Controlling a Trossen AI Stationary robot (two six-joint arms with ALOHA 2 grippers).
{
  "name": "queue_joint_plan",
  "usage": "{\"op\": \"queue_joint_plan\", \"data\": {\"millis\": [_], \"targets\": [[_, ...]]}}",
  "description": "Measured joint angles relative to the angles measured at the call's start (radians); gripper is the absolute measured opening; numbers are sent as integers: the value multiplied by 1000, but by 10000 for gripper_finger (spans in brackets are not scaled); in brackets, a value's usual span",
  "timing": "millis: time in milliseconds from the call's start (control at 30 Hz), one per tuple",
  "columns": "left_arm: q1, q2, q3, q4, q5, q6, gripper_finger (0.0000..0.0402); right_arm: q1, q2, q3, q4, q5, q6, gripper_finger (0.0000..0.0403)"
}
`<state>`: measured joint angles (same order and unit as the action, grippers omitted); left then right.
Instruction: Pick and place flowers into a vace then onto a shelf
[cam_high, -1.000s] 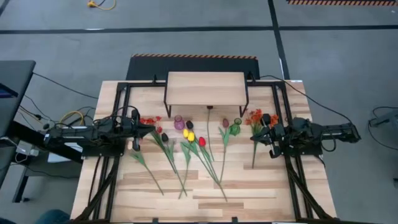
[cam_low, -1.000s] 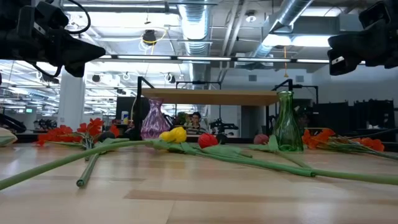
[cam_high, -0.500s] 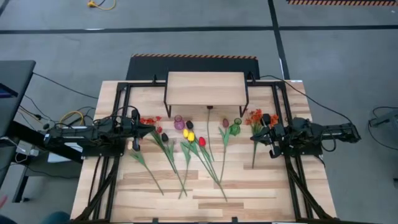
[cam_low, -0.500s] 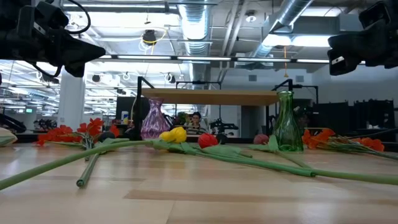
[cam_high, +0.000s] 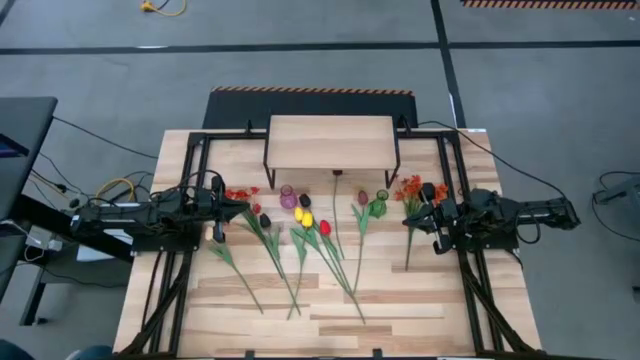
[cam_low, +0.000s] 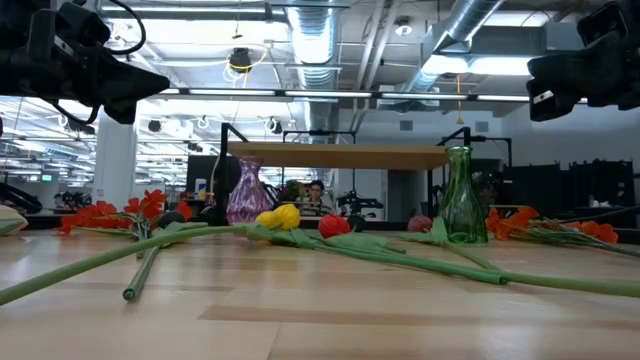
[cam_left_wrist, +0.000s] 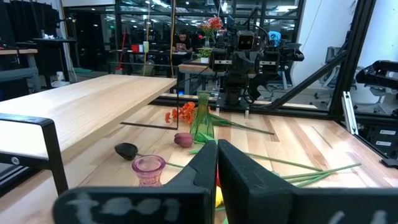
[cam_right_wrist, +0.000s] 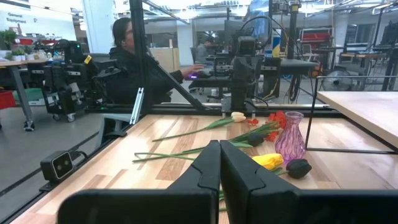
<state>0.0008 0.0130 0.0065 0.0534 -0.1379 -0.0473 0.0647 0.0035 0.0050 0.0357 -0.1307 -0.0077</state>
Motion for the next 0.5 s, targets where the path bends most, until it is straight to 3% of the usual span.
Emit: {"op": "queue_joint_plan", "data": {"millis": [500], "targets": [[0,0,0,0,0,0,0,0,0,0,0,0,0,0]]}}
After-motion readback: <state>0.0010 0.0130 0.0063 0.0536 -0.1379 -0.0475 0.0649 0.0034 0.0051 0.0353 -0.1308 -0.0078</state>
